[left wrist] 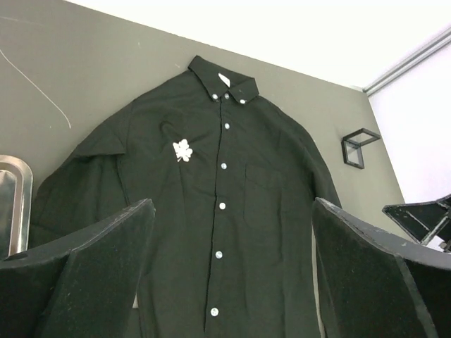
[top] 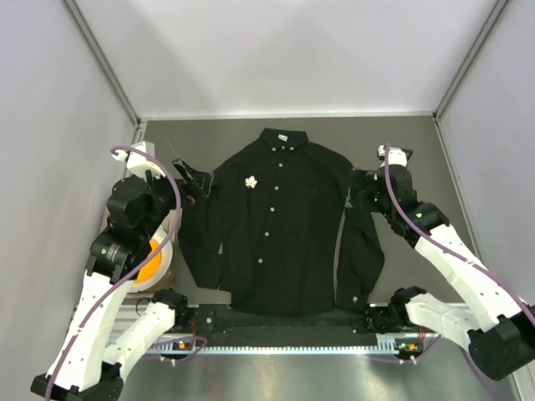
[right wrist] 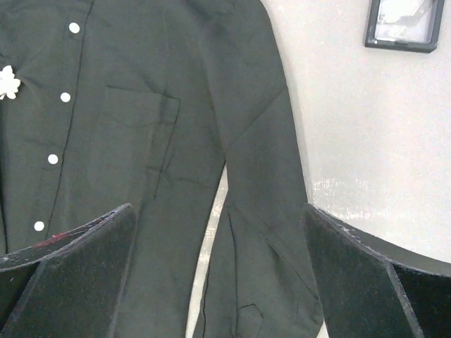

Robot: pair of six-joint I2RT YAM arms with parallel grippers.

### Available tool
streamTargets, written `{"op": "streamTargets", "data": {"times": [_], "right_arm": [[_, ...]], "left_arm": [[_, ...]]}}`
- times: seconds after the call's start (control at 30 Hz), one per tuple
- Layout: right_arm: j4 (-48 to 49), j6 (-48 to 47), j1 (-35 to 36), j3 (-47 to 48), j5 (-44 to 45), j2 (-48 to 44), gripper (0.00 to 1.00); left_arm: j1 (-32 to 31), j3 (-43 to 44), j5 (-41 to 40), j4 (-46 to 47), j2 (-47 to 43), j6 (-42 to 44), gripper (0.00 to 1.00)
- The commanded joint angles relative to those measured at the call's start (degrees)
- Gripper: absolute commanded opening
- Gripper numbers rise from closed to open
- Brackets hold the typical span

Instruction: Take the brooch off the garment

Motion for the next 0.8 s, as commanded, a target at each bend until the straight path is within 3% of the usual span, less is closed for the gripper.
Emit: {"op": "streamTargets", "data": {"times": [0.0,0.2,0.37,0.5,0.63,0.77], "right_arm": [[2.45,1.09,-0.39,1.15,0.74,2.69,0.99],[4.03,-1.63,-0.39,3.17,-5.21,9.37,0.99],[9.12,-1.29,-0.48,5.98,-18.21,20.16,0.99],[18.77,3.27,-0.04,7.92,-31.99,28.00,0.96],[24.32,5.13,3.47,10.90,-33.27,34.94,0.92],[28.28,7.24,7.16,14.95,-33.96,42.06,0.84]], "left_arm": [[0.29,-0.91,2.52,0.65,0.95,-0.70,0.98],[0.29,-3.02,6.03,1.80,3.41,-1.05,0.98],[0.29,-5.48,13.50,2.76,10.26,-1.05,0.91],[0.29,-8.03,18.69,9.68,15.89,-3.07,0.73],[0.29,-8.57,22.99,16.63,25.96,-4.12,0.51],[0.11,-4.62,24.58,22.44,38.28,-4.74,0.45]]}}
